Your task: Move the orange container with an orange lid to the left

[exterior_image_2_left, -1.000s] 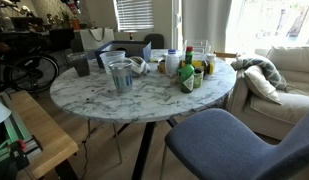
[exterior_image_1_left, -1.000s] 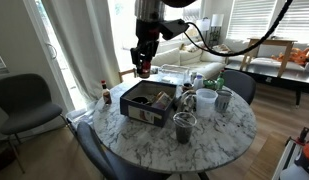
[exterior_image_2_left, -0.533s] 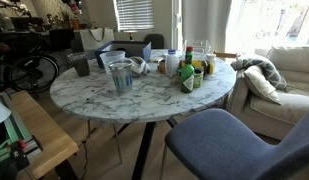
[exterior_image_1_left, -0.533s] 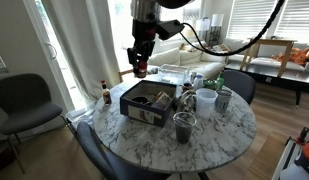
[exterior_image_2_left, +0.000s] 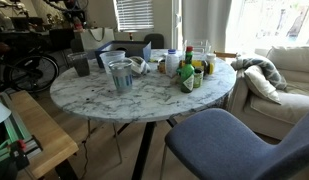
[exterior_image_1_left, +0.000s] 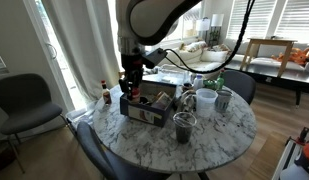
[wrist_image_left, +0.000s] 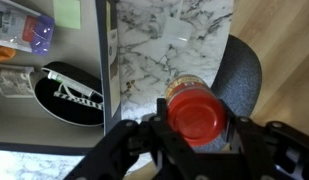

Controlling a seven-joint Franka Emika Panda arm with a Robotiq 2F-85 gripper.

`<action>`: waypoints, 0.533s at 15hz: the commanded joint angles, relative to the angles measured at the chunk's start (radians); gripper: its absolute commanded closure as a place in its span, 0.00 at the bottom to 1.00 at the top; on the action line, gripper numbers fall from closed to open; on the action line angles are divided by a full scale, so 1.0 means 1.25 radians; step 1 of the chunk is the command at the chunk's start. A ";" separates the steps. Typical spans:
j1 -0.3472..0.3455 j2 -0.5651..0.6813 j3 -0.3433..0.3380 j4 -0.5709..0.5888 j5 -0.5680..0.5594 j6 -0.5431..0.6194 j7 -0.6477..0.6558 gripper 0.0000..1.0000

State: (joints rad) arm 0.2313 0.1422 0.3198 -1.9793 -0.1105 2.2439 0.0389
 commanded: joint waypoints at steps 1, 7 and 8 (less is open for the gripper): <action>0.035 0.136 -0.031 0.091 -0.035 -0.027 0.031 0.76; 0.079 0.298 -0.079 0.205 -0.025 -0.036 0.078 0.76; 0.085 0.322 -0.087 0.225 -0.022 -0.040 0.087 0.76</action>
State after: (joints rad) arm 0.2967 0.4464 0.2481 -1.8028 -0.1312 2.2397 0.0986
